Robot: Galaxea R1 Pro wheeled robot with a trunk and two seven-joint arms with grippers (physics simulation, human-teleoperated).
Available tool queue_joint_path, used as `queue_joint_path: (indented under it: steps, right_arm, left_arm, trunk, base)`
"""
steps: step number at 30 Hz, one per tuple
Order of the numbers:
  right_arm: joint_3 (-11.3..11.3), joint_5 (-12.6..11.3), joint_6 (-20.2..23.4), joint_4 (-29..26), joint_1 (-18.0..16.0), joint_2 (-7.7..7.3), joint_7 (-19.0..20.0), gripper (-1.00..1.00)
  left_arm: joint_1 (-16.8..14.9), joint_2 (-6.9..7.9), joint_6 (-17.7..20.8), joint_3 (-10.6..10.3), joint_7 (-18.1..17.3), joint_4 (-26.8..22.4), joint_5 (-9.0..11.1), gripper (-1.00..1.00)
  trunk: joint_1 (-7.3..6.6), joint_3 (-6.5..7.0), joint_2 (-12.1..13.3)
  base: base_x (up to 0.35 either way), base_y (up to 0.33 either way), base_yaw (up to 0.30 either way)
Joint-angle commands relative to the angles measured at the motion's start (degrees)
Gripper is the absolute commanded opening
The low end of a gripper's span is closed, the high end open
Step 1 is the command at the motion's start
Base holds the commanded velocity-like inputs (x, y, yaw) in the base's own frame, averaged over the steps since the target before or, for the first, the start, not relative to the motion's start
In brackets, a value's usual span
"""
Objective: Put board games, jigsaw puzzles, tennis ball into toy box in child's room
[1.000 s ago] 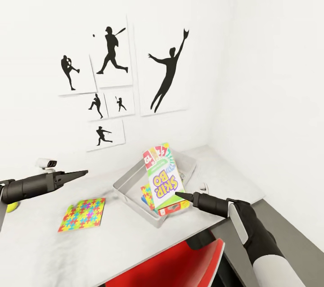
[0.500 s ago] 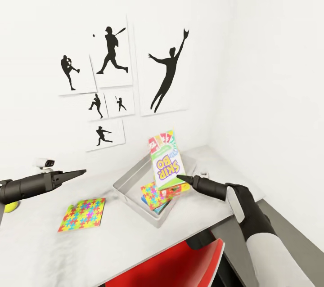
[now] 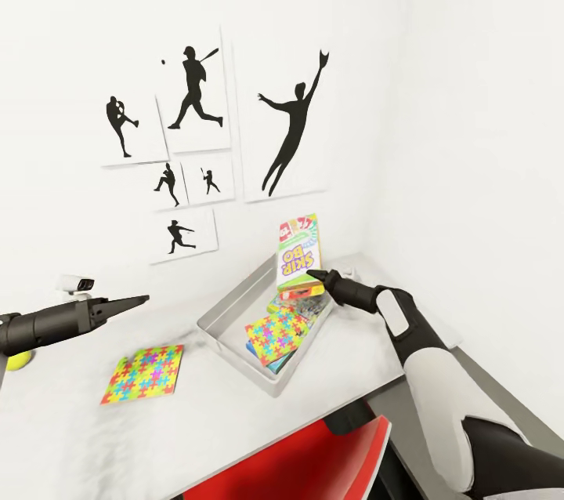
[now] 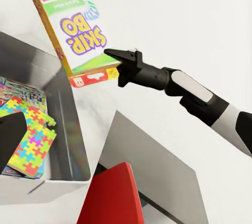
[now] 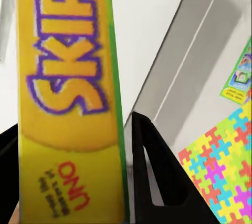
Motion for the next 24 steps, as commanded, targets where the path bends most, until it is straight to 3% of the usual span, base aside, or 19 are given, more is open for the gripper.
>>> queue_joint_path:
  steps: [1,12,24]
  right_arm:
    - [-0.59,0.03,0.07,0.32,-0.40,0.41,-0.21,-1.00]
    - [-0.48,-0.11,-0.48,0.58,-0.65,3.43,-1.25,-1.00]
    - [-0.48,-0.13,-0.50,0.58,-0.65,3.89,-1.30,-1.00]
  left_arm:
    - [0.04,-0.32,0.43,0.25,-0.26,0.26,0.01,1.00]
    - [0.04,-0.74,0.43,0.24,-0.26,0.26,-0.08,1.00]
    - [0.04,-0.69,0.43,0.31,-0.26,0.26,-0.14,1.00]
  trunk:
    - [0.04,-0.13,-0.14]
    - [0.04,-0.13,-0.14]
    - [0.04,-0.14,-0.14]
  base:
    - [0.000,0.000,0.000]
    - [0.000,0.000,0.000]
    - [0.000,0.000,0.000]
